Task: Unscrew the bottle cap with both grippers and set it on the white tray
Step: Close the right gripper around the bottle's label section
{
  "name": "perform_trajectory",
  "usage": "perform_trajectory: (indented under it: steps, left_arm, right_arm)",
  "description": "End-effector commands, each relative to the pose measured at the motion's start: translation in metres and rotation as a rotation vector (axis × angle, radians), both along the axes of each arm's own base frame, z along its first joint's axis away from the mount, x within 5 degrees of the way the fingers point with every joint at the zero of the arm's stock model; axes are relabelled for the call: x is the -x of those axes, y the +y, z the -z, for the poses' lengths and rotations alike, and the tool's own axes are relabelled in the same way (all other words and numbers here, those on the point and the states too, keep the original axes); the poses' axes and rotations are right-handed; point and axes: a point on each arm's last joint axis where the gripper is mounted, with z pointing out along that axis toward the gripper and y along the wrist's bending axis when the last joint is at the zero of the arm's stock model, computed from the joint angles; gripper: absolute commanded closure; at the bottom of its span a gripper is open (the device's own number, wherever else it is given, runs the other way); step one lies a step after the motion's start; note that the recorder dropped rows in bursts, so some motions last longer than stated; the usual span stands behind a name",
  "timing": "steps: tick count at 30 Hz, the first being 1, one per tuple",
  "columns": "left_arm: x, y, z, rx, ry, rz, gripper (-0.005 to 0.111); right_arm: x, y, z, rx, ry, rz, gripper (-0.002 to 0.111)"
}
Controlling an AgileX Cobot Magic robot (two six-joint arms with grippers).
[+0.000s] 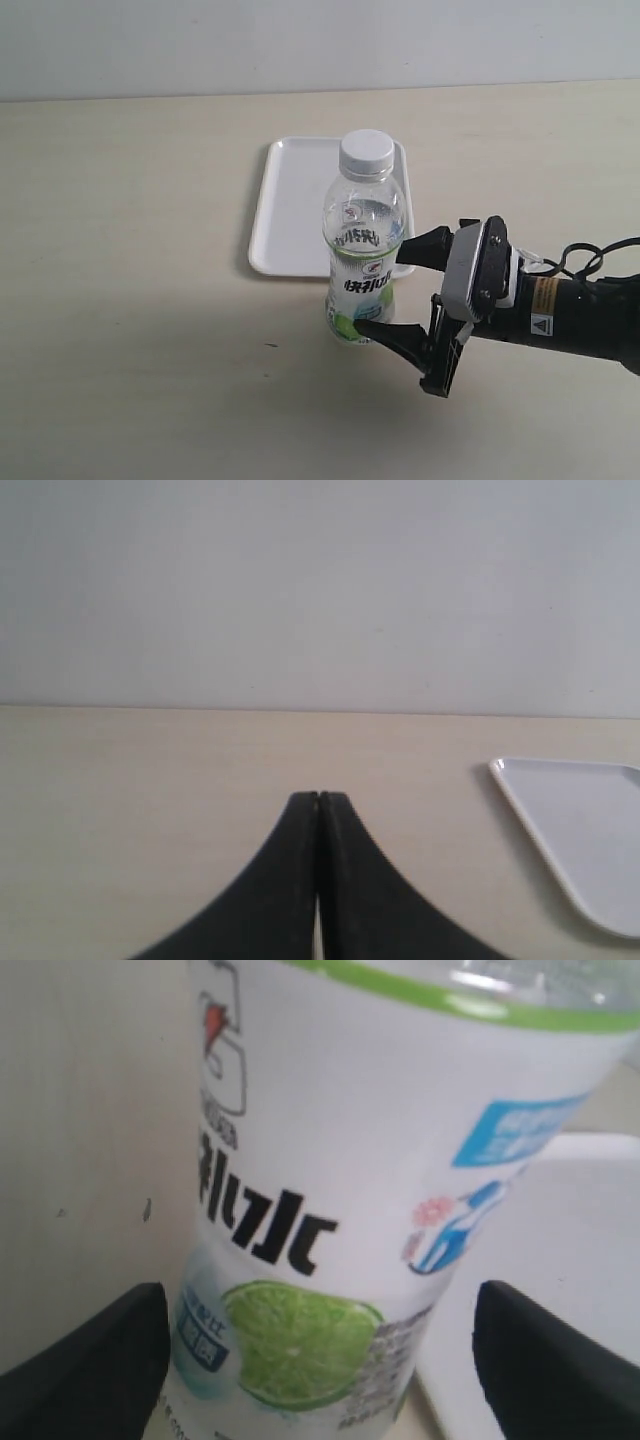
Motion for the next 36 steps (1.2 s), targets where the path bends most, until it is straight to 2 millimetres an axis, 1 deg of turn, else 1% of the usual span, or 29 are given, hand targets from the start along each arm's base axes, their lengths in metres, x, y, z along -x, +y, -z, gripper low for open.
perform_trajectory:
  steps: [1, 4, 8, 12, 15, 20, 22, 27, 31, 36]
  left_arm:
    - [0.0, 0.0, -0.001, -0.001, -0.007, 0.008, 0.107]
    - [0.0, 0.0, -0.001, -0.001, -0.007, 0.008, 0.107]
    - [0.0, 0.0, -0.001, -0.001, -0.007, 0.008, 0.107]
    - [0.0, 0.0, -0.001, -0.001, -0.007, 0.008, 0.107]
    - [0.0, 0.0, -0.001, -0.001, -0.007, 0.008, 0.107]
    - [0.0, 0.0, -0.001, -0.001, -0.007, 0.008, 0.107]
    - [0.0, 0.0, -0.001, -0.001, -0.007, 0.008, 0.107]
    - [0.0, 0.0, -0.001, -0.001, -0.007, 0.008, 0.107]
    - [0.0, 0.0, -0.001, -0.001, -0.007, 0.008, 0.107]
    - [0.0, 0.0, -0.001, -0.001, -0.007, 0.008, 0.107]
  right_arm:
    - [-0.005, 0.003, -0.002, -0.006, -0.033, -0.024, 0.03]
    - [-0.01, 0.005, -0.004, -0.017, -0.039, -0.029, 0.03]
    - [-0.017, 0.013, -0.005, -0.048, -0.021, -0.045, 0.03]
    - [-0.024, 0.019, -0.001, -0.07, 0.006, -0.055, 0.03]
    - [-0.025, 0.019, 0.006, -0.068, 0.022, -0.058, 0.03]
    - [-0.025, 0.019, 0.007, -0.068, 0.024, -0.063, 0.031]
    - [-0.025, 0.019, 0.007, -0.068, 0.024, -0.063, 0.036]
    - [-0.024, 0.02, 0.007, -0.065, 0.022, -0.078, 0.063]
    - [-0.023, 0.02, 0.007, -0.063, 0.019, -0.084, 0.081]
    - [-0.024, 0.02, 0.004, -0.064, 0.01, -0.084, 0.099]
